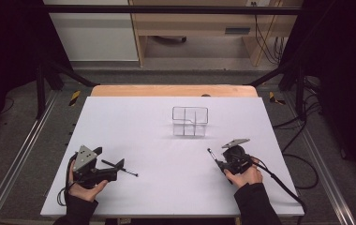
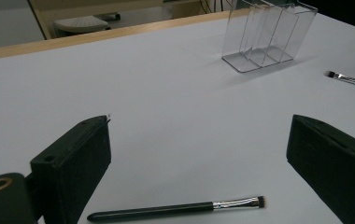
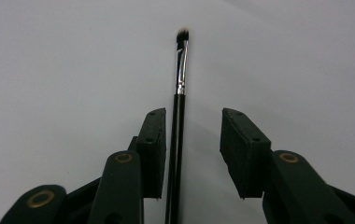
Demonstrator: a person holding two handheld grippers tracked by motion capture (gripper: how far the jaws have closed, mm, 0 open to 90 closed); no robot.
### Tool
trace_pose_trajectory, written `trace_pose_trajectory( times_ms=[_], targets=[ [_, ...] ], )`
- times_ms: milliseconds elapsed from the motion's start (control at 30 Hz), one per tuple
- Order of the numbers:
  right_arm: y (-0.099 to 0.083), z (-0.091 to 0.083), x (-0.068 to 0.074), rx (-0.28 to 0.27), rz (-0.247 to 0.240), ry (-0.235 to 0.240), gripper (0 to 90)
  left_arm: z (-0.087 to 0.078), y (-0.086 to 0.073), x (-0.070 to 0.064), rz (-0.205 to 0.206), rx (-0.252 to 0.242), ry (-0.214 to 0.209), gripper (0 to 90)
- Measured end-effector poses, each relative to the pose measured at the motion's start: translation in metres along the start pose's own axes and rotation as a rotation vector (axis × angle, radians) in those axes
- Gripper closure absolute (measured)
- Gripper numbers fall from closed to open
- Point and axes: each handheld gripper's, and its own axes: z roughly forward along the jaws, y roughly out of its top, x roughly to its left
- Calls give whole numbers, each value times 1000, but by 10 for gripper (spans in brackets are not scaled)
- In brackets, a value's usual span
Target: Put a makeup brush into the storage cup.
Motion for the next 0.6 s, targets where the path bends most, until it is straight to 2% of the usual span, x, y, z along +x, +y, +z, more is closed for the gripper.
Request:
trace_pose_trajectory(
  times_ms=[100, 167, 267, 433, 567, 600],
  targets=[
    [10, 1, 3, 60, -28, 13, 606, 0, 0, 0, 1, 2, -1, 56],
    [16, 2, 4, 86, -36, 38, 604, 0, 0, 0, 1, 4, -3, 57],
    [22, 6, 5, 121, -51, 42, 602, 1, 0, 0, 4, 5, -4, 56],
    [25, 13, 2, 180, -57, 47, 617, 1, 0, -1, 4, 9, -5, 56],
    [25, 16, 0, 204, -68, 47, 645, 2, 0, -1, 6, 11, -6, 56],
    [25, 16, 1, 213, -56, 53, 652, 2, -1, -1, 6, 12, -6, 56]
  ],
)
